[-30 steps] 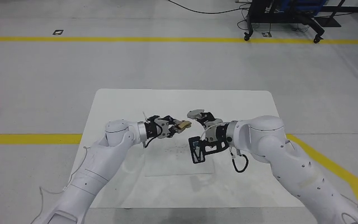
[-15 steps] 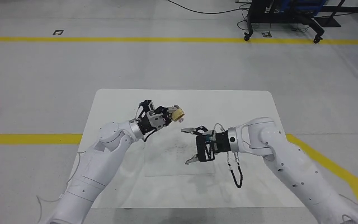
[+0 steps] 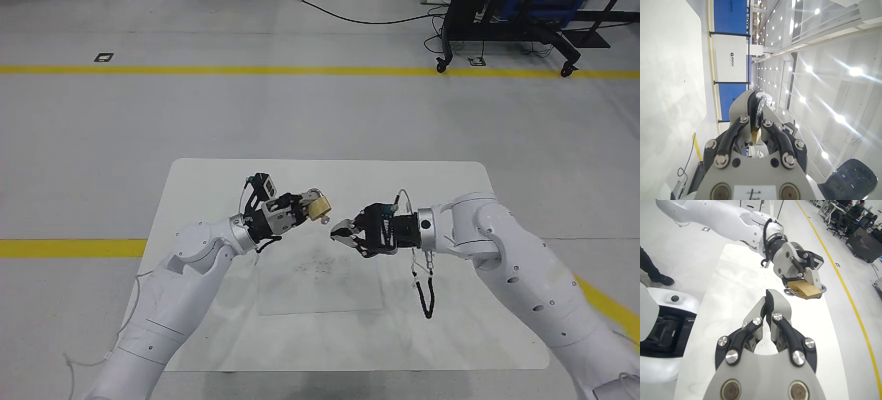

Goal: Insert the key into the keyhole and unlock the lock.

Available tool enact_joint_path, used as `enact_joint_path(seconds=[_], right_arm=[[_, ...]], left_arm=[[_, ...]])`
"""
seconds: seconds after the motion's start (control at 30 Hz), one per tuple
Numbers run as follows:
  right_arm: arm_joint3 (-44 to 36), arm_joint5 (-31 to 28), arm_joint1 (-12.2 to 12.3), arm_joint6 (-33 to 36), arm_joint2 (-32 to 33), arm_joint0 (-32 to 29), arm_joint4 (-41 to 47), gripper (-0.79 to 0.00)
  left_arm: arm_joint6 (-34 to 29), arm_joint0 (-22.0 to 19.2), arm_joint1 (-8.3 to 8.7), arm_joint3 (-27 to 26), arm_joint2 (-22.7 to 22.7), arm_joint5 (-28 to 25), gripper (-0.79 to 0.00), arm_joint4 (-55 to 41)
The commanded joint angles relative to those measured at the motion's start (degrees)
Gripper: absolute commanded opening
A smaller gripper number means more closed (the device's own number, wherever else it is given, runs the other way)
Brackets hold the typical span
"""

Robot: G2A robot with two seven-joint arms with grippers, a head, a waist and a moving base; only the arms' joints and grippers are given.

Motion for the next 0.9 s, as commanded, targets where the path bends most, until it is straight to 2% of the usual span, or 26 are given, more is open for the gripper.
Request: enact_joint_path(seconds=[0.0, 0.37, 0.53, 0.6, 0.63, 0.67, 0.87], right_arm=[[0.8, 0.53, -0.22, 0.3, -0.45, 0.61, 0.09, -0.785], [4.92, 2.12, -1.42, -0.53, -2.33, 3.09, 0.46, -0.785], [2.86, 2.38, -1.15, -3.28, -0.41, 1.65, -2.13, -0.785], [0.71, 2.95, -0.84, -5.35, 1.07, 0.23, -5.73, -0.551], [-0.91, 3.85, -0.66, -6.1, 1.85, -0.62, -8.46, -0.477], [-2.32, 4.6, -0.49, -7.03, 2.44, -1.69, -10.83, -0.437], [-8.27, 9.88, -0.09, -12.34, 3.47, -5.84, -25.4, -0.409]], left_arm=[[-0.34, -0.08, 0.03, -0.05, 0.0, -0.24, -0.785, 1.11], [0.04, -0.08, -0.22, -0.3, 0.21, -1.04, -0.785, 2.67], [5.77, 0.92, -0.67, -0.44, -0.57, -0.55, -0.785, -0.63], [8.59, 1.22, -0.96, -0.43, -0.83, 0.75, -0.785, -3.13], [9.97, 1.25, -1.07, -0.39, -0.94, 1.02, -0.785, -3.63], [11.07, 1.35, -1.19, -0.42, -0.9, 1.35, -0.785, -4.08], [13.79, 1.69, -1.76, -0.92, 0.08, 2.48, -0.785, -4.63]])
